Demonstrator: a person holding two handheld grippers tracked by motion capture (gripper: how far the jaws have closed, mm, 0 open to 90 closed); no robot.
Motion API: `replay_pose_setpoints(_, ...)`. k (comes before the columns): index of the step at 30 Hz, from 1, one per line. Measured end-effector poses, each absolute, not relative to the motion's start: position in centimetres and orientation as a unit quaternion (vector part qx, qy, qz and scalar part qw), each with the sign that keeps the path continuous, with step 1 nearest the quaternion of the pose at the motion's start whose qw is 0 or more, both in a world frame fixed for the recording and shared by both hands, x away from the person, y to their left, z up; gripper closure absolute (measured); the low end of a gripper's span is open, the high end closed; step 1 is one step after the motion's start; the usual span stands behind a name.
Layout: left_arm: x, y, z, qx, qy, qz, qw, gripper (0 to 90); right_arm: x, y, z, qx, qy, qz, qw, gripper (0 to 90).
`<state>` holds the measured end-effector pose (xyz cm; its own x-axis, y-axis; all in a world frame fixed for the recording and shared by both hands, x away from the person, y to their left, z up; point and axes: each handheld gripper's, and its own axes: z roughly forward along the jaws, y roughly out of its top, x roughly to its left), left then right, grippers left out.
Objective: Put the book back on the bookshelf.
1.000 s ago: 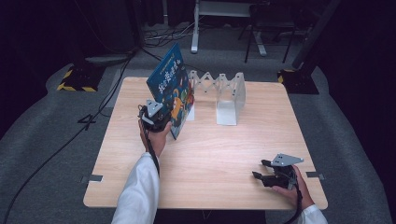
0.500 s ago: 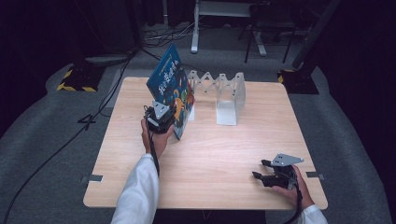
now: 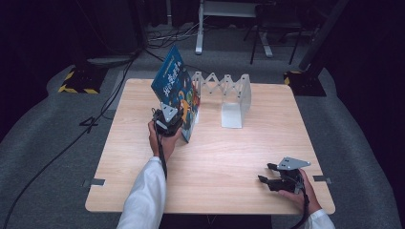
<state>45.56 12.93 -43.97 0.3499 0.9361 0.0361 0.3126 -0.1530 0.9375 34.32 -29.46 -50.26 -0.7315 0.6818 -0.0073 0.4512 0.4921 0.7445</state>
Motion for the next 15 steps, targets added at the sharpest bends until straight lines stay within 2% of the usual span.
replay_pose_setpoints(15,44.3,14.3,-43.5,0.695,0.446,0.325,0.461,61.4,34.4,-29.4,-50.3,0.337,0.850,0.376,0.153,31.1)
